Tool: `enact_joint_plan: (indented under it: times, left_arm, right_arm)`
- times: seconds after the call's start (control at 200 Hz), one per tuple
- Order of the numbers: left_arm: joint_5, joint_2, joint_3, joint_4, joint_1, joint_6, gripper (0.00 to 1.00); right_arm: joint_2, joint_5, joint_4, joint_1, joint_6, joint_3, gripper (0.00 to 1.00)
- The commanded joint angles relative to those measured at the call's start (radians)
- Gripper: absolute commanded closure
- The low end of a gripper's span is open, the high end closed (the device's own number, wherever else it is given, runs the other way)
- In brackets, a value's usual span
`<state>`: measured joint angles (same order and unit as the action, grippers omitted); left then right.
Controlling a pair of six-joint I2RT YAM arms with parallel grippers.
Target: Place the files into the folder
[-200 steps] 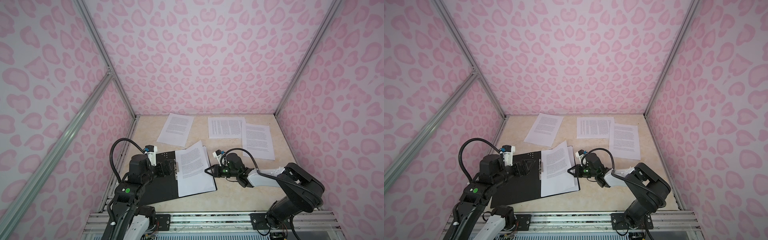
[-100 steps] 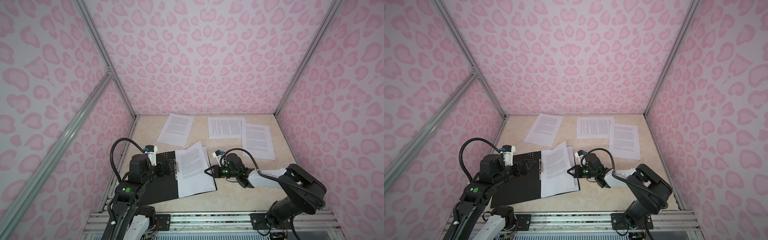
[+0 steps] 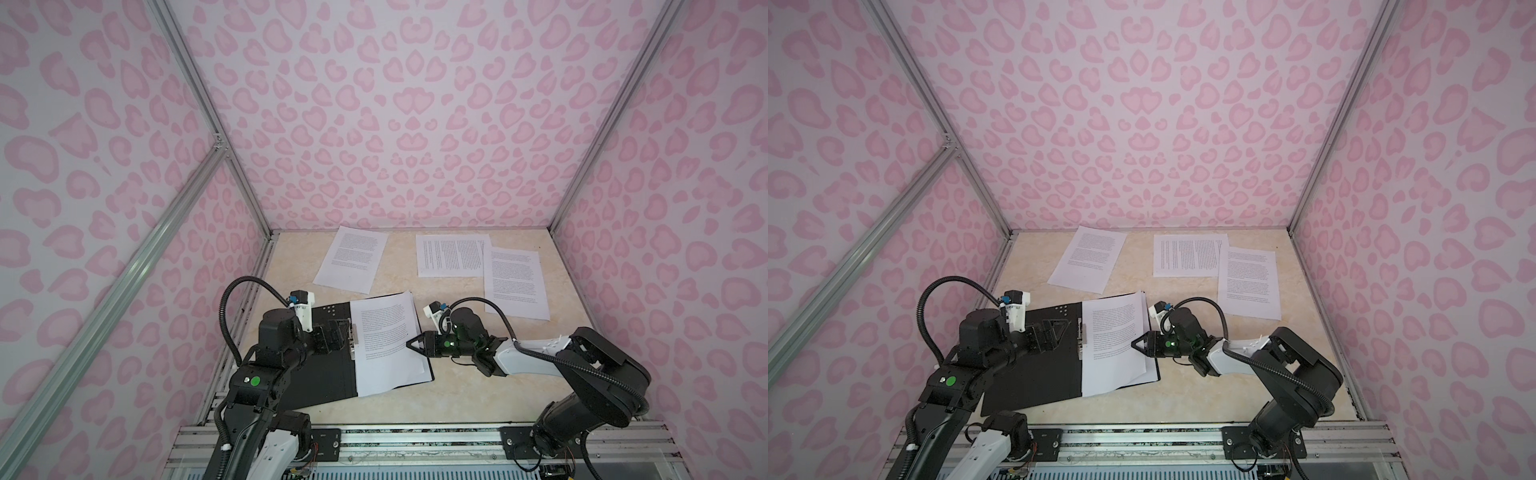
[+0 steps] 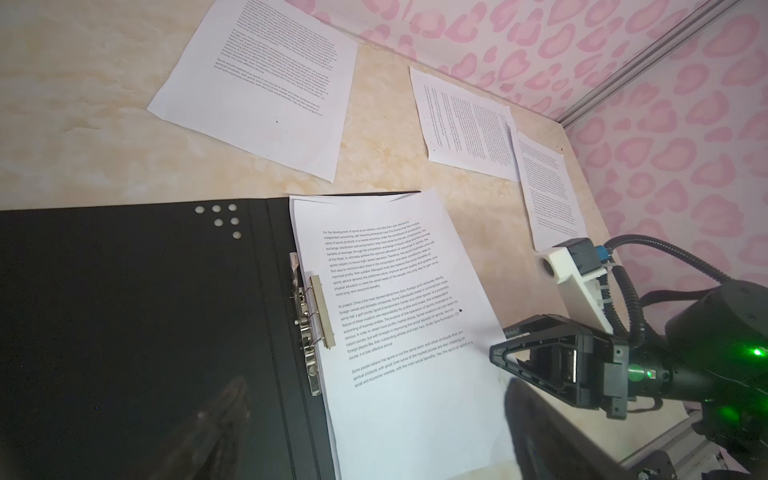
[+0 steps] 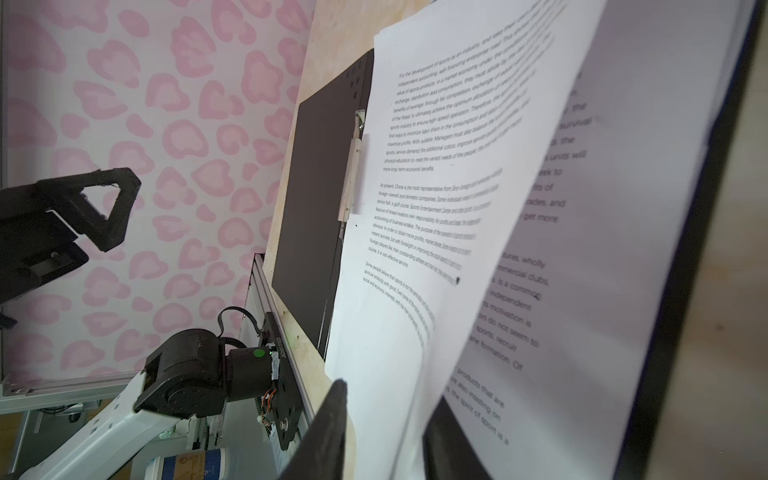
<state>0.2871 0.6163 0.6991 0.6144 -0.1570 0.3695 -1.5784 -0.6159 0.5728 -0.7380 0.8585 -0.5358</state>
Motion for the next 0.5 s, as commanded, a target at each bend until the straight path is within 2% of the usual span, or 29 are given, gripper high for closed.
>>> enact_joint_plan:
  times: [0.0,0.13,0.2,0.245,0.27,0.28,0.295,0.31,0.495]
  left_arm:
    - [-0.005,-0.003,0.005,0.003,0.001,-0.001,0.03]
    - [-0.005,-0.006,0.005,0.003,0.001,-0.001,0.03]
    - [-0.004,-0.007,0.005,0.002,0.001,-0.001,0.03]
    - [-0.003,-0.009,0.007,0.004,0.001,-0.002,0.03]
    - [-0.003,-0.011,0.006,0.004,0.001,-0.002,0.03]
    - [-0.003,-0.013,0.006,0.004,0.001,-0.001,0.03]
    - [-0.003,-0.015,0.007,0.004,0.001,-0.002,0.03]
    - [-0.003,-0.017,0.007,0.004,0.001,-0.002,0.03]
    - [0.013,-0.058,-0.005,-0.019,0.000,0.002,0.03]
  right_arm:
    - [-0.003,0.019,-0.016,-0.001,-0.019,-0.007,0.63]
    - [0.001,0.025,-0.023,-0.002,-0.025,-0.007,0.57]
    - [0.000,0.028,-0.027,-0.001,-0.030,-0.009,0.50]
    - [-0.001,0.031,-0.031,-0.001,-0.033,-0.010,0.42]
    - [-0.003,0.034,-0.031,-0.001,-0.033,-0.010,0.35]
    - [-0.004,0.034,-0.031,-0.001,-0.033,-0.010,0.27]
    - [-0.005,0.035,-0.031,-0.001,-0.034,-0.010,0.08]
    - [-0.007,0.038,-0.033,-0.001,-0.035,-0.010,0.03]
    - [0.005,0.054,-0.074,0.001,-0.064,-0.017,0.03]
